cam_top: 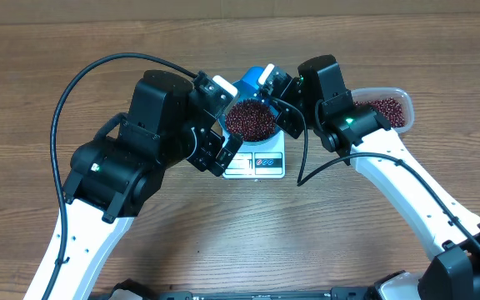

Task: Scoop item into bowl and weigh 150g on scale
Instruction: 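Move the empty scoop with the right gripper back to the bean tub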

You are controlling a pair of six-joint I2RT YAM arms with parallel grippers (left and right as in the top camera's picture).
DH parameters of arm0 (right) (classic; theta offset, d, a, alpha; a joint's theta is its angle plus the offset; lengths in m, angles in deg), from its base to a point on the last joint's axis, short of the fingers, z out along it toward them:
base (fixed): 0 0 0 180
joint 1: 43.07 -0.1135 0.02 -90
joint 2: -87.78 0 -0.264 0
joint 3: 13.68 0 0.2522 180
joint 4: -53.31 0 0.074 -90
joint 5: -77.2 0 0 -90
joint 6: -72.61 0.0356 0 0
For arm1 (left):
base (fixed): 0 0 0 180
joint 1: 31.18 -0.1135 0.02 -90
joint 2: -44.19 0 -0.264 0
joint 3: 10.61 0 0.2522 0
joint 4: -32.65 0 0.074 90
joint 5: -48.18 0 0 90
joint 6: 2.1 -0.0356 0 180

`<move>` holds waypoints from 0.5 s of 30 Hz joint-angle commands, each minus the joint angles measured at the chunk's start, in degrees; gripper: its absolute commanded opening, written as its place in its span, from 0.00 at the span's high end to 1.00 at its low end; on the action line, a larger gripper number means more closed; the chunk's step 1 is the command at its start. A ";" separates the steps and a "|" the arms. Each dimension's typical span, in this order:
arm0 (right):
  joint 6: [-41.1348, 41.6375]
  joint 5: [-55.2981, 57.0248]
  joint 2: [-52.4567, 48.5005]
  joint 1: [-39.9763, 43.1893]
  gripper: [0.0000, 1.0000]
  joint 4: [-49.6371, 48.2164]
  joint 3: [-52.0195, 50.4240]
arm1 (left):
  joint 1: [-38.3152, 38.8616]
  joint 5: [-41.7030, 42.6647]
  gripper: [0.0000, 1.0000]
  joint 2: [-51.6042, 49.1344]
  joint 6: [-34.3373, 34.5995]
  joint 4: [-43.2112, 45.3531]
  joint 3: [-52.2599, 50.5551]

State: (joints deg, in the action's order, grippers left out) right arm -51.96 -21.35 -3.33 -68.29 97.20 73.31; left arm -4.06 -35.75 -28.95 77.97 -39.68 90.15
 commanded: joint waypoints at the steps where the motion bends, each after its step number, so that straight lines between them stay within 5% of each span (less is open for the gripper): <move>1: 1.29 0.13 2.34 -0.02 0.96 0.04 1.86 | -0.09 1.03 0.00 0.07 0.79 0.07 1.22; 15: 9.18 -0.07 2.34 -0.02 0.96 -0.33 1.86 | -0.09 1.03 0.00 0.07 0.81 0.07 1.22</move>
State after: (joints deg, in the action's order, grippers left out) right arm -45.27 -21.35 -3.33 -68.29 97.51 73.31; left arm -4.06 -35.75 -28.95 77.97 -39.68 90.15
